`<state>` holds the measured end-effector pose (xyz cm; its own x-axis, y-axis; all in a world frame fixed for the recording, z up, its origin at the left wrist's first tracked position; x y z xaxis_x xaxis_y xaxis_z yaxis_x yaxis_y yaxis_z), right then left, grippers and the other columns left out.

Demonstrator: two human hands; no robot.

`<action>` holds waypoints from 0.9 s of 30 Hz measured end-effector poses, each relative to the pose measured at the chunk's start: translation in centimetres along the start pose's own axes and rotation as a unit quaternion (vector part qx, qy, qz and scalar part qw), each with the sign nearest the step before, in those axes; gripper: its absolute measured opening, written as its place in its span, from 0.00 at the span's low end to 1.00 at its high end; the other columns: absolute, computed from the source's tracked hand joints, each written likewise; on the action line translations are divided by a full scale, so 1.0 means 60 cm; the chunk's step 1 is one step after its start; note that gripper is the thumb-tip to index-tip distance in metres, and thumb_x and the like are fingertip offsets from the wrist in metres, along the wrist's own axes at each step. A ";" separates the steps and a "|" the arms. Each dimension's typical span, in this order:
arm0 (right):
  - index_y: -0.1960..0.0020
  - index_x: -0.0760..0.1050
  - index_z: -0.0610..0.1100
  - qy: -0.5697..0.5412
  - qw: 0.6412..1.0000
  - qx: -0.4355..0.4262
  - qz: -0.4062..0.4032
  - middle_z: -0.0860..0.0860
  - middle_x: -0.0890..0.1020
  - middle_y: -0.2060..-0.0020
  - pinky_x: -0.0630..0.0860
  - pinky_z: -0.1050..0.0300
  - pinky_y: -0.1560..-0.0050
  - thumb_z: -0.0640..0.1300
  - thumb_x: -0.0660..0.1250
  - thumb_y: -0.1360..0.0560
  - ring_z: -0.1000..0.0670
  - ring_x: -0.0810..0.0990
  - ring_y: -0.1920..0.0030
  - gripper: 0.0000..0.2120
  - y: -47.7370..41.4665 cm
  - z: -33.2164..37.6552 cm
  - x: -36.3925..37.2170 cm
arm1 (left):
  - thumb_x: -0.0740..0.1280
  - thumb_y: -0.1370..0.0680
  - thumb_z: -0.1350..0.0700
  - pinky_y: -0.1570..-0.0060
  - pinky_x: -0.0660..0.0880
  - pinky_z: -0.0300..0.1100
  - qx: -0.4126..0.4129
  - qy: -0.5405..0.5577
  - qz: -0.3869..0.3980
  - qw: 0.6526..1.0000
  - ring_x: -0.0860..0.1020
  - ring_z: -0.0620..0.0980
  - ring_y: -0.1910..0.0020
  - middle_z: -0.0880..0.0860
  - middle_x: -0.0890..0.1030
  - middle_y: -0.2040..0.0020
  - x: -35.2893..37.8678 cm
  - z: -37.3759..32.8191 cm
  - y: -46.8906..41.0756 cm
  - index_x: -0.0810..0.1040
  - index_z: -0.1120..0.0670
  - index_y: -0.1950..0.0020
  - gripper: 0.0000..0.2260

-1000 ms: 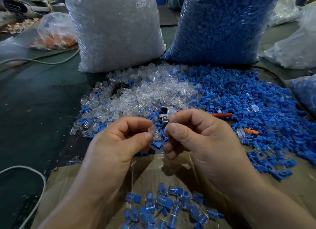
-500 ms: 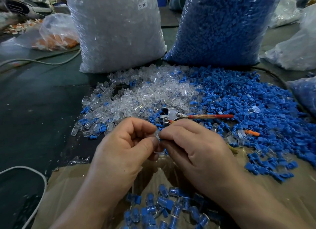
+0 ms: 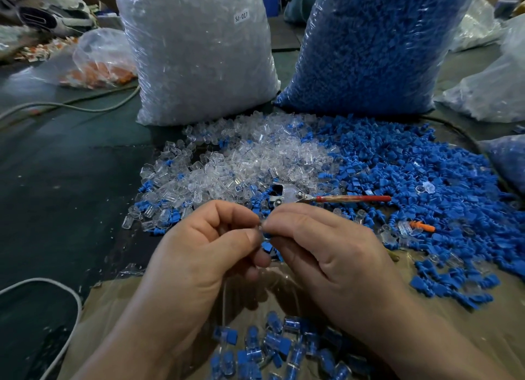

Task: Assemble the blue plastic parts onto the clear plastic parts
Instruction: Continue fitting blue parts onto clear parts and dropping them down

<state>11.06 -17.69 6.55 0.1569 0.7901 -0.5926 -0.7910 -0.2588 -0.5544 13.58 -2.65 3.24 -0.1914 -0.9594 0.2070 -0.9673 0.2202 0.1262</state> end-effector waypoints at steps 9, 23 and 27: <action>0.44 0.80 0.44 0.053 0.999 0.000 0.005 0.53 0.81 0.47 0.77 0.53 0.47 0.45 0.63 0.21 0.52 0.79 0.46 0.10 0.001 0.002 0.002 | 0.75 0.38 0.50 0.67 0.80 0.39 0.016 -0.069 0.001 0.997 0.83 0.50 0.66 0.56 0.85 0.62 0.006 0.008 0.000 0.85 0.49 0.57 0.12; 0.29 0.60 0.57 0.381 0.877 0.232 0.181 0.55 0.69 0.34 0.64 0.47 0.35 0.67 0.57 0.26 0.47 0.65 0.36 0.29 0.005 -0.102 -0.027 | 0.68 0.23 0.68 0.74 0.75 0.37 0.039 -0.099 -0.069 0.992 0.79 0.47 0.70 0.53 0.82 0.67 -0.020 0.001 -0.002 0.83 0.47 0.59 0.15; 0.32 0.64 0.57 0.382 0.877 0.232 0.176 0.55 0.73 0.40 0.65 0.47 0.39 0.63 0.58 0.25 0.47 0.68 0.41 0.24 0.000 -0.101 -0.027 | 0.67 0.22 0.67 0.75 0.74 0.37 0.041 -0.097 -0.087 0.991 0.78 0.48 0.71 0.54 0.82 0.66 -0.023 0.002 -0.003 0.83 0.46 0.59 0.16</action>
<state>14.39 -22.35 3.97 0.0651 0.0580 -0.9962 -0.9976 -0.0181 -0.0663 14.02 -1.38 2.79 -0.0416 -0.9991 -0.0026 -0.9971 0.0413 0.0635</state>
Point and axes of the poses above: each hand's wrist, its own y-axis away from the middle knuckle, its own x-axis out of the palm, z = x × y, the point moved 6 cm from there along -y, towards the middle knuckle
